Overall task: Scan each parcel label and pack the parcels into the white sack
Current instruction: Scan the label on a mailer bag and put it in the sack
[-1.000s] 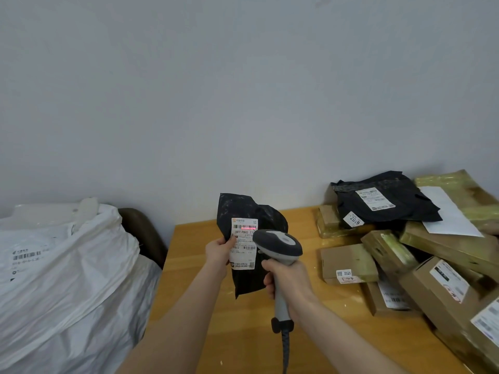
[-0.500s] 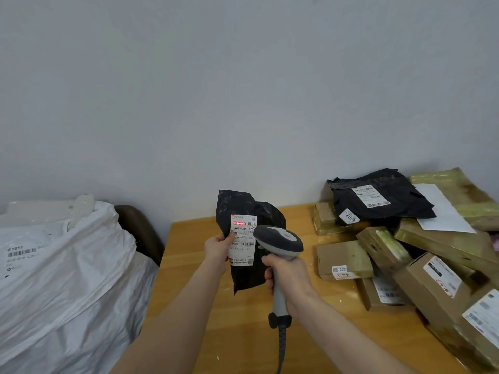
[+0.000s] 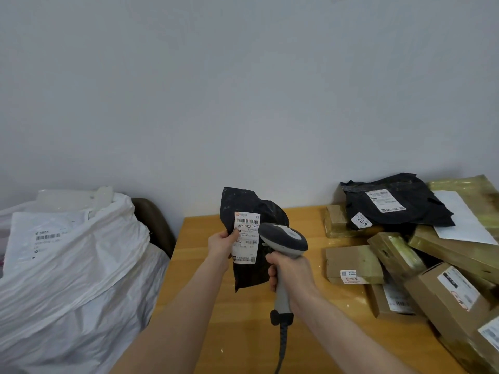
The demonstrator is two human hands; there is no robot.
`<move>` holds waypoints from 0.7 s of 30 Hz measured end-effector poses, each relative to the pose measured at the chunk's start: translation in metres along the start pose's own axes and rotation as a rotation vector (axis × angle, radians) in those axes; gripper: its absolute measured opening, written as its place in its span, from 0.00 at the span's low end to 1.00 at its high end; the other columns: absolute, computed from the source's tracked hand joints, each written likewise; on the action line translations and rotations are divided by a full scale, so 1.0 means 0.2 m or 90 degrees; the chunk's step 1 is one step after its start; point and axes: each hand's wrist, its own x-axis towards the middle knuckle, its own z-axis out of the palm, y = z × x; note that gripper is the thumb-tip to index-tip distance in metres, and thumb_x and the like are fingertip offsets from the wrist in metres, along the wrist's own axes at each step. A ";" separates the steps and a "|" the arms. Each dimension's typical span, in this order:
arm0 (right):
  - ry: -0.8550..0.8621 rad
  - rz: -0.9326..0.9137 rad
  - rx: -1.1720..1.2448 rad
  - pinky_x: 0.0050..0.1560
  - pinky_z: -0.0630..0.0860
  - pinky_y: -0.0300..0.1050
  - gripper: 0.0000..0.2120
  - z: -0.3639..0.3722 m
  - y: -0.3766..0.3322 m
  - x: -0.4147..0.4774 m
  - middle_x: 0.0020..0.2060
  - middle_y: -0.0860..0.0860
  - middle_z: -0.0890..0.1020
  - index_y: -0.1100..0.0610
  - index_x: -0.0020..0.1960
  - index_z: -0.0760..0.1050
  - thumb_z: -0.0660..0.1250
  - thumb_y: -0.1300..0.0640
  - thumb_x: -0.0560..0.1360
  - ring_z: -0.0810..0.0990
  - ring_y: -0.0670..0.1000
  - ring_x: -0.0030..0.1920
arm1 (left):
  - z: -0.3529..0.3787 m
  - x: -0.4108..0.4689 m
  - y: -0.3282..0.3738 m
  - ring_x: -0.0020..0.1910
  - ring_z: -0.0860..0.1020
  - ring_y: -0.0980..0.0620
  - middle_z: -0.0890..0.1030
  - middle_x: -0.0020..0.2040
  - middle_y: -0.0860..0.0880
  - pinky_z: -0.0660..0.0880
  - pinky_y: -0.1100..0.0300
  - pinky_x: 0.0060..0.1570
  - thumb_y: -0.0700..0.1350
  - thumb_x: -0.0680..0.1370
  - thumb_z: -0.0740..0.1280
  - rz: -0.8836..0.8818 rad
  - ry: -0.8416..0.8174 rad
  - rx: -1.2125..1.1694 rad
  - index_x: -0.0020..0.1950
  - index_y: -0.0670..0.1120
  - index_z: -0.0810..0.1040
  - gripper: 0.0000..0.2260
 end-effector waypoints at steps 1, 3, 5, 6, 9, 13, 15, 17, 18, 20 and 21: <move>-0.006 0.000 -0.002 0.25 0.69 0.41 0.09 0.00 0.00 0.00 0.23 0.53 0.75 0.61 0.33 0.74 0.69 0.64 0.72 0.71 0.49 0.22 | -0.01 -0.01 0.00 0.45 0.81 0.49 0.83 0.45 0.47 0.78 0.55 0.41 0.42 0.77 0.69 0.000 0.004 0.000 0.46 0.47 0.79 0.01; -0.015 0.002 -0.006 0.26 0.70 0.42 0.09 -0.01 0.00 -0.01 0.24 0.53 0.75 0.61 0.34 0.75 0.68 0.64 0.72 0.72 0.49 0.23 | -0.01 -0.02 0.00 0.45 0.81 0.49 0.83 0.46 0.47 0.78 0.55 0.41 0.42 0.77 0.68 0.002 0.010 0.002 0.47 0.46 0.79 0.01; -0.025 0.001 -0.007 0.26 0.70 0.42 0.08 -0.02 0.01 -0.01 0.24 0.53 0.75 0.62 0.34 0.75 0.68 0.65 0.72 0.72 0.49 0.23 | -0.02 -0.03 0.00 0.46 0.81 0.49 0.83 0.46 0.47 0.78 0.55 0.42 0.43 0.77 0.68 0.005 0.015 0.004 0.49 0.45 0.79 0.03; -0.030 0.001 -0.007 0.26 0.70 0.42 0.08 -0.02 0.01 -0.01 0.24 0.53 0.75 0.62 0.35 0.75 0.68 0.65 0.72 0.72 0.49 0.24 | -0.02 -0.04 0.00 0.46 0.81 0.48 0.83 0.46 0.46 0.78 0.54 0.43 0.43 0.77 0.68 0.006 0.016 0.003 0.50 0.45 0.79 0.03; -0.041 -0.003 -0.010 0.26 0.71 0.42 0.08 -0.03 0.01 -0.01 0.24 0.53 0.76 0.62 0.35 0.75 0.68 0.64 0.72 0.73 0.49 0.24 | -0.03 -0.07 0.00 0.47 0.81 0.48 0.83 0.47 0.46 0.78 0.52 0.46 0.42 0.77 0.68 0.010 0.025 -0.004 0.48 0.46 0.79 0.02; -0.066 -0.036 -0.015 0.28 0.75 0.41 0.03 0.00 -0.01 0.01 0.27 0.53 0.81 0.61 0.41 0.78 0.70 0.62 0.73 0.76 0.48 0.25 | -0.09 -0.11 0.05 0.45 0.81 0.49 0.83 0.46 0.47 0.78 0.56 0.42 0.43 0.77 0.68 0.036 0.036 -0.011 0.47 0.46 0.79 0.02; -0.087 -0.046 -0.009 0.29 0.77 0.41 0.01 0.06 -0.05 0.04 0.30 0.55 0.83 0.60 0.44 0.79 0.71 0.62 0.73 0.77 0.48 0.26 | -0.15 -0.13 0.09 0.43 0.81 0.51 0.83 0.45 0.47 0.77 0.57 0.39 0.42 0.78 0.68 0.065 0.051 -0.020 0.47 0.46 0.80 0.02; -0.105 -0.057 -0.013 0.29 0.77 0.40 0.02 0.15 -0.09 0.06 0.30 0.55 0.83 0.60 0.45 0.79 0.71 0.62 0.74 0.78 0.48 0.26 | -0.25 -0.14 0.15 0.43 0.81 0.51 0.83 0.44 0.47 0.77 0.57 0.39 0.42 0.78 0.67 0.095 0.062 -0.027 0.46 0.46 0.80 0.03; -0.114 -0.063 -0.015 0.30 0.77 0.41 0.02 0.21 -0.11 0.07 0.30 0.55 0.83 0.60 0.45 0.79 0.70 0.62 0.74 0.78 0.48 0.26 | -0.31 -0.15 0.19 0.44 0.82 0.50 0.83 0.45 0.47 0.79 0.55 0.41 0.42 0.78 0.67 0.104 0.066 -0.029 0.47 0.46 0.80 0.03; -0.141 -0.075 -0.019 0.29 0.77 0.40 0.03 0.34 -0.15 0.09 0.29 0.55 0.83 0.61 0.46 0.79 0.70 0.62 0.74 0.78 0.47 0.25 | -0.44 -0.14 0.27 0.45 0.83 0.48 0.84 0.46 0.45 0.80 0.52 0.44 0.42 0.79 0.66 0.122 0.082 -0.051 0.48 0.45 0.80 0.03; -0.153 -0.083 -0.021 0.29 0.77 0.40 0.03 0.42 -0.17 0.09 0.29 0.55 0.83 0.62 0.46 0.78 0.70 0.62 0.74 0.78 0.47 0.25 | -0.51 -0.13 0.32 0.43 0.83 0.49 0.84 0.45 0.46 0.81 0.54 0.41 0.41 0.79 0.66 0.135 0.096 -0.064 0.48 0.45 0.80 0.04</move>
